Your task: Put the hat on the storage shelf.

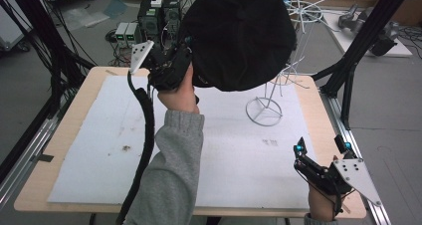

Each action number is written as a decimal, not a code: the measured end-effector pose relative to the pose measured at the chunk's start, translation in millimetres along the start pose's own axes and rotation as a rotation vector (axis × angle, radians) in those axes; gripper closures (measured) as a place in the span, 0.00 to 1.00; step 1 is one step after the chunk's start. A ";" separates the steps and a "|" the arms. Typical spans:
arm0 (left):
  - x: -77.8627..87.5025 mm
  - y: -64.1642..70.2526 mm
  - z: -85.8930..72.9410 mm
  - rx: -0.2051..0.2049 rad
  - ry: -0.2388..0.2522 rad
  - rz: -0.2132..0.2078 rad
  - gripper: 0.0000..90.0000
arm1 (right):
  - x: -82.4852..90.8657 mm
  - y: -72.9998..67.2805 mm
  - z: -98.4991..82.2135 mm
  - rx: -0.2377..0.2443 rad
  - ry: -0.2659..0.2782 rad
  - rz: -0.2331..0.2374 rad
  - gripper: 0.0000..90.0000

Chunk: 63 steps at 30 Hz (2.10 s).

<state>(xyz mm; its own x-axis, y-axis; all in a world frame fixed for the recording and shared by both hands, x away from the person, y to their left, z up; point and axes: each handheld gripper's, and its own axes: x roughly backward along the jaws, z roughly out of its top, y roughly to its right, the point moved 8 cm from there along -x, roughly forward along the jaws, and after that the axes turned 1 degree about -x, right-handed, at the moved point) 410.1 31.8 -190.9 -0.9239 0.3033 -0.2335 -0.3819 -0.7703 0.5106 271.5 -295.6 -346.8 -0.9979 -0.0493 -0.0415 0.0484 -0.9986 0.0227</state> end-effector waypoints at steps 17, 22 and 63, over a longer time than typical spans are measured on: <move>-13.2 1.8 -21.4 -0.027 -0.020 0.025 0.85 | 3.9 3.3 5.7 -0.003 0.024 -0.005 0.05; -11.1 0.9 -24.5 -0.073 -0.006 0.029 0.85 | 4.2 3.9 6.3 0.001 0.030 -0.003 0.05; -16.8 -24.0 -95.6 -0.035 -0.102 0.042 0.81 | 7.4 4.4 9.8 0.027 0.059 -0.023 0.05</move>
<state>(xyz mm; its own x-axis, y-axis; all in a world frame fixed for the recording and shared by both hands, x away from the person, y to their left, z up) 437.2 -8.4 -278.4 -0.9374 0.3247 -0.1257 -0.3433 -0.8022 0.4884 263.9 -300.2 -337.3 -0.9945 -0.0281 -0.1011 0.0233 -0.9986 0.0482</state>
